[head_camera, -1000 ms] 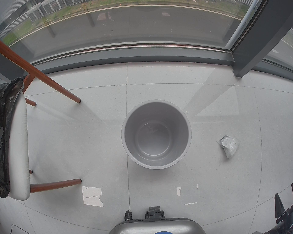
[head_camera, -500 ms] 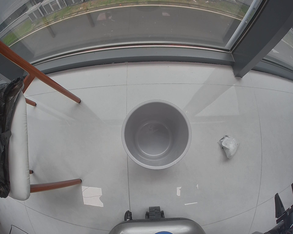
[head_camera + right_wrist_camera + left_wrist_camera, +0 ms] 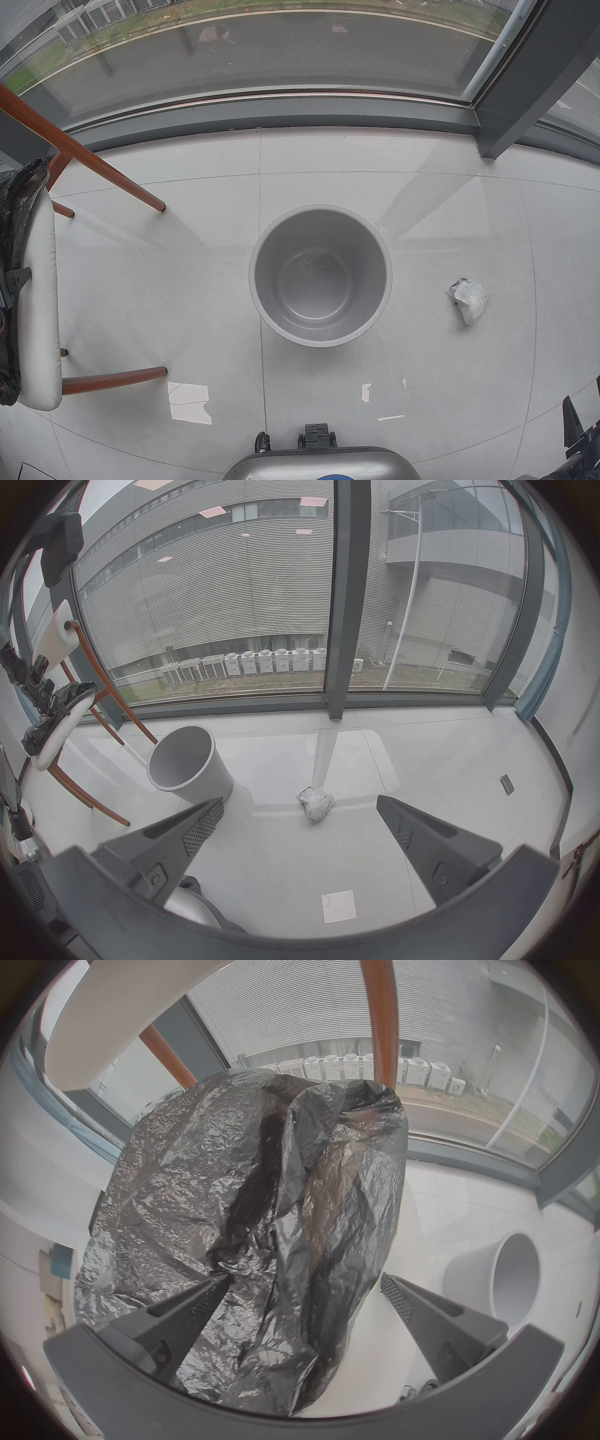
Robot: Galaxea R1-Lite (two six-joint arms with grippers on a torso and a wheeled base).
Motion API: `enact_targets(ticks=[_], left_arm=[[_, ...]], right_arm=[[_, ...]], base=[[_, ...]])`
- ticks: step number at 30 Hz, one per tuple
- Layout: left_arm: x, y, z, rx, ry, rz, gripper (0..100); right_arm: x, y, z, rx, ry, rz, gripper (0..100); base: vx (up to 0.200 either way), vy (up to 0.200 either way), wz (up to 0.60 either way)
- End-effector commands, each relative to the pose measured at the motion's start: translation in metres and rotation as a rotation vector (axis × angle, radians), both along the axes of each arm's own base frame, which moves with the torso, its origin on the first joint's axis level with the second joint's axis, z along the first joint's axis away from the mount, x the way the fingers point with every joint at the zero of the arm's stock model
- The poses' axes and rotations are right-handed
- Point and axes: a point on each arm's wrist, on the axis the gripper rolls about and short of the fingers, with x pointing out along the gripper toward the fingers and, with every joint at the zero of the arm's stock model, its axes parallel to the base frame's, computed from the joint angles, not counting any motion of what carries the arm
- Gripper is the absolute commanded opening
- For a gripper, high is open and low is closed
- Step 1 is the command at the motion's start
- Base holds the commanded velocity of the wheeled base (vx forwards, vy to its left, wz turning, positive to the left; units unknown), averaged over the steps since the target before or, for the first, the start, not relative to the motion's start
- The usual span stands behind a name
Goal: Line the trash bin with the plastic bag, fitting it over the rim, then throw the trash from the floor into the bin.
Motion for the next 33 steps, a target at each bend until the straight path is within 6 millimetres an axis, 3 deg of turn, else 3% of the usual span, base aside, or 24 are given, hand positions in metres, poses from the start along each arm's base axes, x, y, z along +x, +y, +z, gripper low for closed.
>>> enact_targets(ticks=[1,11,12,25,33], left_arm=[[0.007,0.009,0.002,-0.045,-0.006,0.012,100],[0.008,0.013,0.002,-0.059,-0.006,0.018,100],[0.008,0.013,0.002,-0.060,-0.005,0.017,0],[-0.008,0.004,0.005,-0.060,-0.021,0.003,0],[-0.044,-0.020,0.020,-0.124,-0.151,-0.086,0]], right_arm=[[0.000,0.000,-0.005,0.000,0.000,0.001,100],[0.000,0.000,-0.005,0.000,0.000,0.001,100],[0.000,0.000,-0.005,0.000,0.000,0.001,100],[0.000,0.000,-0.005,0.000,0.000,0.001,100],[0.000,0.000,-0.005,0.000,0.000,0.001,100]], base=[[0.000,0.000,0.00],[0.000,0.000,0.00],[0.000,0.000,0.00],[0.000,0.000,0.00],[0.000,0.000,0.00]])
